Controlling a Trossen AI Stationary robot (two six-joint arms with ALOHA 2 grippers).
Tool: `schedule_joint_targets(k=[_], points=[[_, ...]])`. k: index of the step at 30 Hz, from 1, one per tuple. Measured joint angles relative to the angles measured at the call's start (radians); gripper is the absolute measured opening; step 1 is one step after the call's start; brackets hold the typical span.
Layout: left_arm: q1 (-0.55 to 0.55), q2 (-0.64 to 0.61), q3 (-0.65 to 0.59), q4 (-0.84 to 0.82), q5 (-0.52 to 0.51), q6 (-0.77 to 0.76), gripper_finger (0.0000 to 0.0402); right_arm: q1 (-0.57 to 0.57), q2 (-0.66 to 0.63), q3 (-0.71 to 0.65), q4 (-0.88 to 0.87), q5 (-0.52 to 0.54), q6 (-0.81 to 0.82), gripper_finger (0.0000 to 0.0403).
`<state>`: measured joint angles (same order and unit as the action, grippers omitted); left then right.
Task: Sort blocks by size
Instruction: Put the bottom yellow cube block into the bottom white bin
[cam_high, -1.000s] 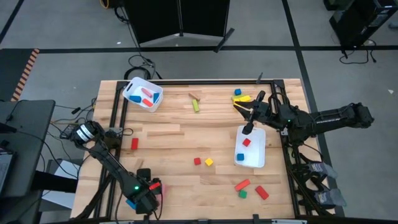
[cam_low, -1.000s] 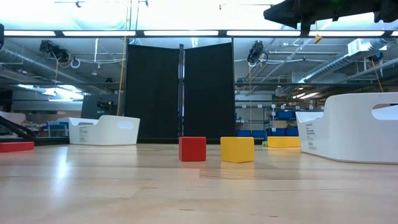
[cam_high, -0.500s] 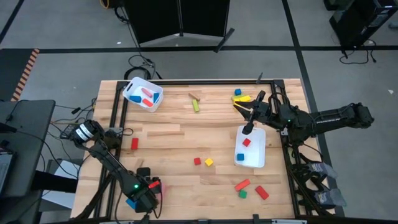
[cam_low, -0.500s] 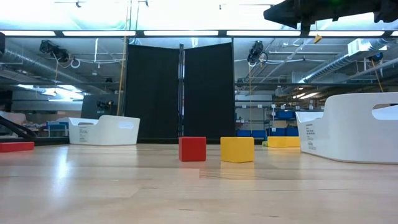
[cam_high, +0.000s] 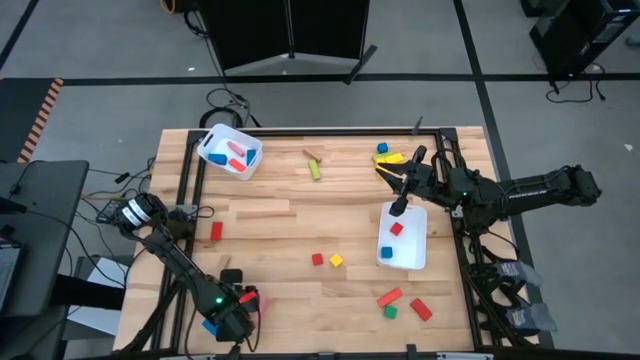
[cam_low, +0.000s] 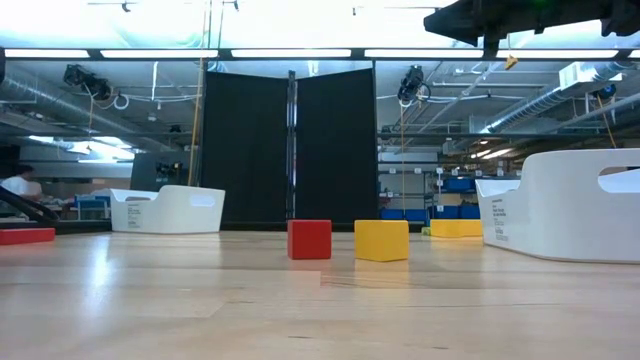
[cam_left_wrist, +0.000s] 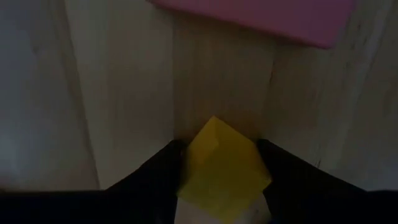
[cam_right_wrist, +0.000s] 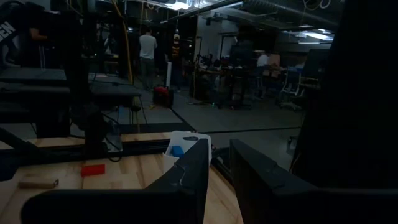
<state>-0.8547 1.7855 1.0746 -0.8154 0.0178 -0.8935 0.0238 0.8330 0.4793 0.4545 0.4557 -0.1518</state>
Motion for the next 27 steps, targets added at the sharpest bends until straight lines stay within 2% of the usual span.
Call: schedule_joint_targets(k=[9,13,17,21,25,27], points=[[0.027,-0.089,0.008,-0.015,-0.084,0.028,0.0186,0.0,0.0,0.0,0.0,0.0,0.001,0.0077],[0.055,-0.172,0.008,-0.018,-0.214,0.083,0.0186,0.0,0.0,0.0,0.011,0.0,0.001,0.0077],[0.137,-0.261,0.009,0.004,-0.39,0.208,0.0186,0.0,0.0,0.0,0.049,0.0,-0.003,0.0077],[0.268,-0.305,0.01,0.152,-0.513,0.431,0.0186,0.008,0.0,0.0,0.092,0.0,-0.009,0.0077],[0.426,-0.285,0.01,0.414,-0.52,0.695,0.0186,0.028,0.0,0.016,0.144,-0.001,-0.039,0.0077],[0.501,-0.267,0.011,0.57,-0.491,0.813,0.0186,0.039,-0.001,0.037,0.151,-0.002,-0.06,0.0077]])
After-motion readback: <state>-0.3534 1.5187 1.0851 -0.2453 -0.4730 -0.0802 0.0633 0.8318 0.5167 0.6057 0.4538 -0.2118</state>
